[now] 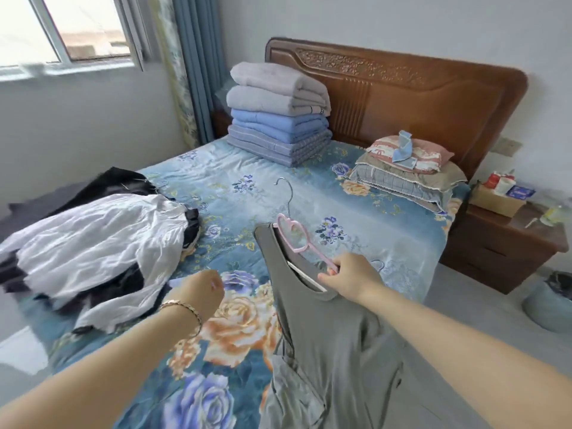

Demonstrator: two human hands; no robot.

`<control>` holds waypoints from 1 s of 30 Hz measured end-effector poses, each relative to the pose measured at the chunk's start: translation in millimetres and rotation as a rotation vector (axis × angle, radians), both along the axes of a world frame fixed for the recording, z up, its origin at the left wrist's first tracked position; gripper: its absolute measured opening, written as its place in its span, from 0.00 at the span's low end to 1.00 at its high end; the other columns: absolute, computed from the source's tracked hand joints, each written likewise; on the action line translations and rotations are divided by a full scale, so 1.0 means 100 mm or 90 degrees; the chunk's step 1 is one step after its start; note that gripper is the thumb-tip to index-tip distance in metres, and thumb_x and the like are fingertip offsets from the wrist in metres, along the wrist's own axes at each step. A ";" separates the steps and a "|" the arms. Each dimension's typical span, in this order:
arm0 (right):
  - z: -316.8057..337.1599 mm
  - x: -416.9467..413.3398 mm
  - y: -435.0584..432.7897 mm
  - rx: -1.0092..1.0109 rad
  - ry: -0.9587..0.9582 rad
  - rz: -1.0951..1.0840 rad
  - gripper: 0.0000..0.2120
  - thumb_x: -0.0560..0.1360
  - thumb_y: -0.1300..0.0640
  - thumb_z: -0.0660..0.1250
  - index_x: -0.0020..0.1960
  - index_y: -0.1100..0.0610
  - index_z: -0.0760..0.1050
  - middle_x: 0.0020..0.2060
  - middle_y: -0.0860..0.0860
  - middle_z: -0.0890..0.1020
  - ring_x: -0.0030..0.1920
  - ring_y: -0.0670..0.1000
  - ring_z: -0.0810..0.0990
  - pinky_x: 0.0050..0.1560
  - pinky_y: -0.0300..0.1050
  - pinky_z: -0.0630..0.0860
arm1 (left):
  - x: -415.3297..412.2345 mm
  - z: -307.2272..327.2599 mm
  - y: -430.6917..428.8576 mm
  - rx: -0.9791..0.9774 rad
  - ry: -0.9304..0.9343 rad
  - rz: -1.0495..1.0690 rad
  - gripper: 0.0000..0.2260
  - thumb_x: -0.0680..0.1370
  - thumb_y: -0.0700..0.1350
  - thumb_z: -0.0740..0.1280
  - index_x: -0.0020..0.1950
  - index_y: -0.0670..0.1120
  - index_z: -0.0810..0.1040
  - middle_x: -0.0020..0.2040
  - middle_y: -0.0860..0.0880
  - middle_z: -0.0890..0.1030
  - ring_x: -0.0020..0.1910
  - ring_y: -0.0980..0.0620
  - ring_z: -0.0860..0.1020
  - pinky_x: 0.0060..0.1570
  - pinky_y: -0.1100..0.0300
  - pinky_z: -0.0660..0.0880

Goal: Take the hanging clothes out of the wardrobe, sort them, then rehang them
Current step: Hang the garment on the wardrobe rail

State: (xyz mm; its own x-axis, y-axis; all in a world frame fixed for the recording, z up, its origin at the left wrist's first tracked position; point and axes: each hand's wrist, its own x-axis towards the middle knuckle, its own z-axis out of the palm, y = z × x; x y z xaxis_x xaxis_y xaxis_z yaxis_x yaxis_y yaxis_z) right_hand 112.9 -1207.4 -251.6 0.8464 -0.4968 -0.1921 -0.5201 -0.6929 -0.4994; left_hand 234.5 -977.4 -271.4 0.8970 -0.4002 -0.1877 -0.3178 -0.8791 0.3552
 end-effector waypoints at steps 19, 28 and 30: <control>1.77 0.28 3.41 -0.132 -0.192 0.579 0.21 0.79 0.57 0.60 0.28 0.51 0.62 0.30 0.45 0.65 0.32 0.47 0.66 0.36 0.41 0.63 | -1.05 1.39 3.32 -0.010 -0.115 0.347 0.08 0.77 0.42 0.59 0.49 0.47 0.78 0.54 0.47 0.79 0.49 0.46 0.76 0.46 0.61 0.70; 2.06 0.38 5.26 -0.034 -0.215 0.841 0.12 0.79 0.59 0.59 0.37 0.53 0.68 0.35 0.48 0.69 0.42 0.52 0.69 0.42 0.42 0.66 | -1.98 1.67 5.13 0.061 -0.110 0.592 0.11 0.77 0.42 0.58 0.54 0.44 0.77 0.54 0.45 0.80 0.52 0.45 0.77 0.51 0.57 0.73; 2.16 0.38 5.75 0.001 -0.215 0.860 0.08 0.79 0.58 0.60 0.41 0.56 0.69 0.32 0.48 0.69 0.40 0.52 0.69 0.34 0.39 0.65 | -2.19 1.73 5.53 0.075 -0.113 0.646 0.11 0.77 0.42 0.58 0.55 0.44 0.77 0.55 0.44 0.80 0.55 0.44 0.77 0.54 0.56 0.74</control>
State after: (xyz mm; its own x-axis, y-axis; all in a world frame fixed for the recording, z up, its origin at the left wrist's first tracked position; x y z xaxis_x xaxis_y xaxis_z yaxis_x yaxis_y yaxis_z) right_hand 151.4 -632.6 -36.1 0.6701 0.7334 0.1148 0.6883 -0.5559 -0.4661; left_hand 15.7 -424.3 -98.5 0.8208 0.5712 -0.0094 0.5521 -0.7889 0.2698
